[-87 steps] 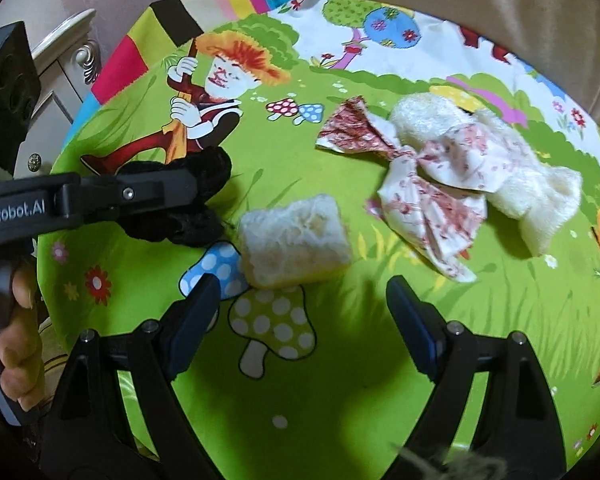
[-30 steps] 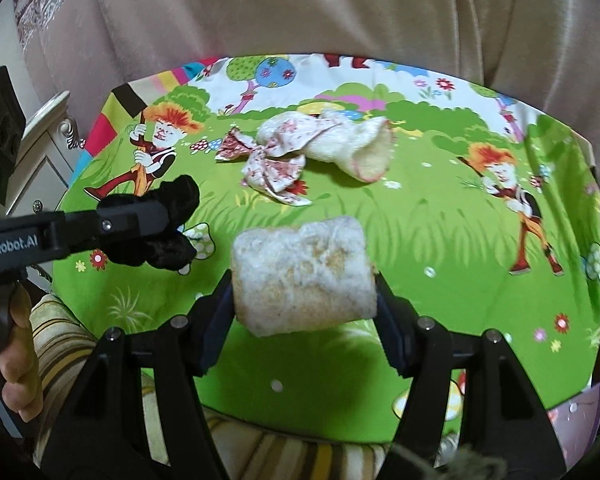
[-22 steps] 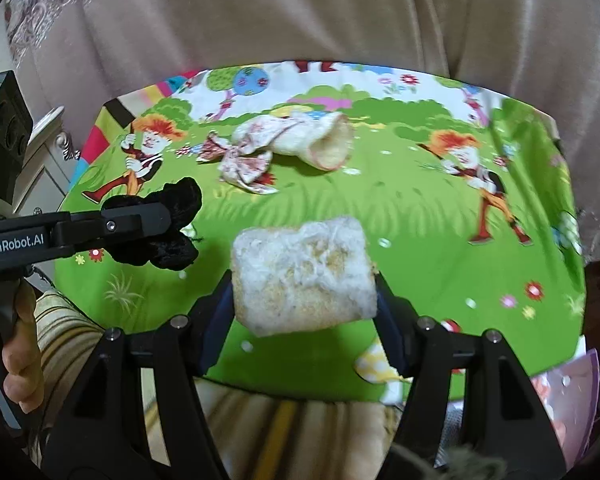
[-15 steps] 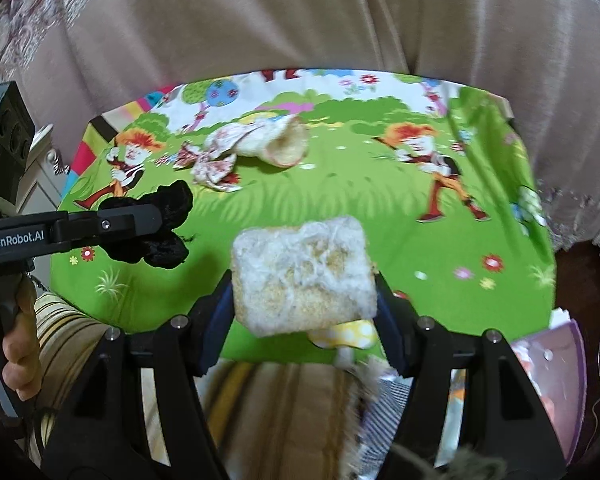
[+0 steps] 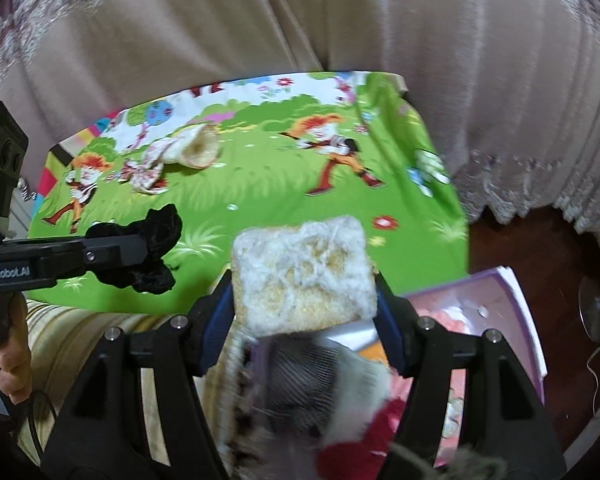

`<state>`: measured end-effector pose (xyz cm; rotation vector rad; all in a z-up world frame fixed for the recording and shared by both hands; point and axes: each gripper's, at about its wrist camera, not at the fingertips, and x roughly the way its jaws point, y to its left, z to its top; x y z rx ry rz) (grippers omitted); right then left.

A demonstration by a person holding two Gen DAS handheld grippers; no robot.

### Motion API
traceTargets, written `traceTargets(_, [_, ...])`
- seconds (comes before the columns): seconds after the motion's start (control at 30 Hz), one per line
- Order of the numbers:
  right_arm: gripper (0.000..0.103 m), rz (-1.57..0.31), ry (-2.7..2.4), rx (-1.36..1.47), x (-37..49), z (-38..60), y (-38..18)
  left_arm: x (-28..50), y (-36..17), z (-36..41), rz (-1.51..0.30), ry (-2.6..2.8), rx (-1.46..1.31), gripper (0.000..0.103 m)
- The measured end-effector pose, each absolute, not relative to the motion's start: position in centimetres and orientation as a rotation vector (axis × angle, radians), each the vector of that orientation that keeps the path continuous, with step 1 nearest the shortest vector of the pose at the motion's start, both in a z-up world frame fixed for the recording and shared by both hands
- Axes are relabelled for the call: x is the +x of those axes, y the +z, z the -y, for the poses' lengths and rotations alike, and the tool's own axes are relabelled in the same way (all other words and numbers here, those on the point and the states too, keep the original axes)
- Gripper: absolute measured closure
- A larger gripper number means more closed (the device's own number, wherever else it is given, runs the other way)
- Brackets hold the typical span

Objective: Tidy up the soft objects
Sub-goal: 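Carry the scrunchie and sponge pad over the box and open both tools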

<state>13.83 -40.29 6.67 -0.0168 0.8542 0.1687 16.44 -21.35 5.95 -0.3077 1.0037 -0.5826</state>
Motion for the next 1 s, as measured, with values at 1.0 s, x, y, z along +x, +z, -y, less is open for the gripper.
traceTargets(1.0, [0.033, -0.894, -0.11, 0.066, 10.2, 52.6, 4.7, 16.4, 3.5, 34.8, -1.148, -0.832, -0.189, 0.07])
